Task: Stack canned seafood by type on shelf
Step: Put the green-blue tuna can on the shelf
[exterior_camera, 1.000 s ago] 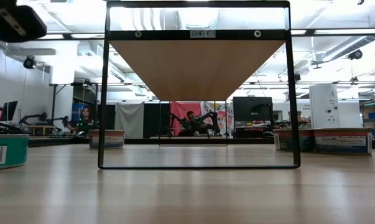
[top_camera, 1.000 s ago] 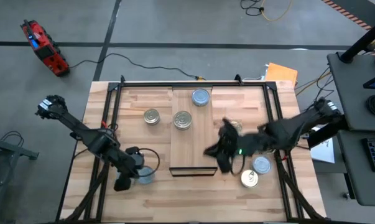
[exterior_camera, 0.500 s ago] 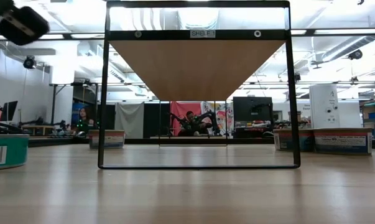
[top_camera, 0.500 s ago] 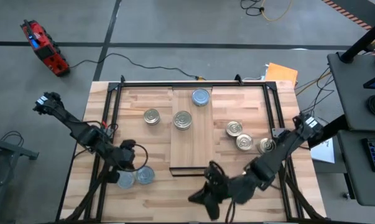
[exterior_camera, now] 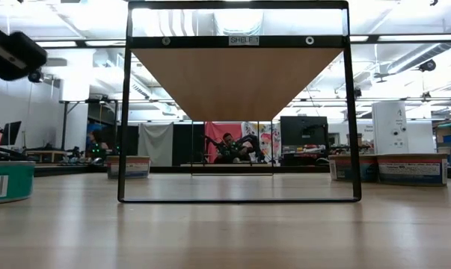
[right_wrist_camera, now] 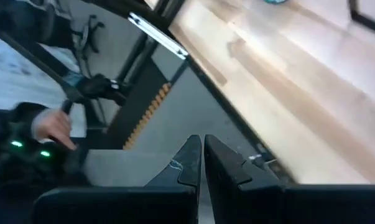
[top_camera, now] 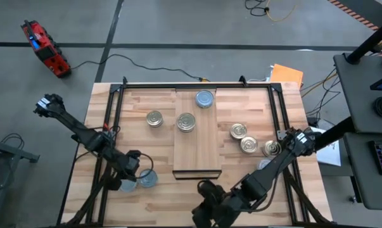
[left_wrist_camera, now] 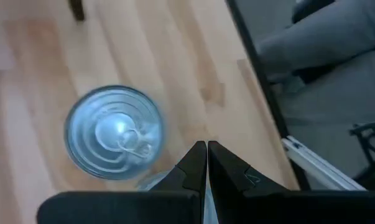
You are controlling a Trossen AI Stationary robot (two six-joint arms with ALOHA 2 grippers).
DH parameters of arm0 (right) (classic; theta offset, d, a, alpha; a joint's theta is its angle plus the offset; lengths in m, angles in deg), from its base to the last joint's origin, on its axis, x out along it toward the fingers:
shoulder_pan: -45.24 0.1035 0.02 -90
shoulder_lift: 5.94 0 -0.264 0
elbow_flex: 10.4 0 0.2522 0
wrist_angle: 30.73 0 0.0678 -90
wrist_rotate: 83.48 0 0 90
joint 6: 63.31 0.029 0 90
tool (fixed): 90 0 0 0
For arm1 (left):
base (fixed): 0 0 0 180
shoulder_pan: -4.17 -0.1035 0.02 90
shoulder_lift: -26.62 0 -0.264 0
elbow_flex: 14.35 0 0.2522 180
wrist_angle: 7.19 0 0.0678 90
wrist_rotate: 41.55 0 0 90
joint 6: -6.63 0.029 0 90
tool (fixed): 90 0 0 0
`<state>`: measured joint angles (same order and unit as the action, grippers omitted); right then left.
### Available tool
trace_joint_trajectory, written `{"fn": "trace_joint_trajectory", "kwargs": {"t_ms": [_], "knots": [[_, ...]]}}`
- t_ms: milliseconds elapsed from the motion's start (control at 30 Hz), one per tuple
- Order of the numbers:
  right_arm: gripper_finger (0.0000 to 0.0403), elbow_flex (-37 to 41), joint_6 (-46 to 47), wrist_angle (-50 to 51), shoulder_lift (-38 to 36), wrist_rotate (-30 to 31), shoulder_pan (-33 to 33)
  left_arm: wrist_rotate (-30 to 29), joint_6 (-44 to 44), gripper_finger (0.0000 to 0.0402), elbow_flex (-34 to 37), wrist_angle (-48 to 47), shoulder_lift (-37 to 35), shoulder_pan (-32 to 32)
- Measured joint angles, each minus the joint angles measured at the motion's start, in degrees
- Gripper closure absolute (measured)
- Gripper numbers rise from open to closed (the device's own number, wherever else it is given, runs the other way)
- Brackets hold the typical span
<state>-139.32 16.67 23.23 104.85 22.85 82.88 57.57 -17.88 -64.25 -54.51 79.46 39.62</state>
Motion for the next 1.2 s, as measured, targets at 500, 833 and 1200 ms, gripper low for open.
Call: {"fn": "trace_joint_trajectory", "kwargs": {"t_ms": [500,833,1200], "knots": [[0.0390,-1.2,-10.0,0.5,0.9,5.9,-3.7,-14.5,-6.7,0.0348,3.3,0.0,5.5,-0.7],[0.0390,-0.8,0.9,-1.4,7.2,5.3,-1.2,-14.6,-6.3,0.0338,7.8,2.8,5.2,-0.7],[0.0390,-0.8,11.9,-6.3,16.9,2.5,-0.9,-12.6,-4.9,0.0342,10.6,8.6,5.2,-0.6]]}}
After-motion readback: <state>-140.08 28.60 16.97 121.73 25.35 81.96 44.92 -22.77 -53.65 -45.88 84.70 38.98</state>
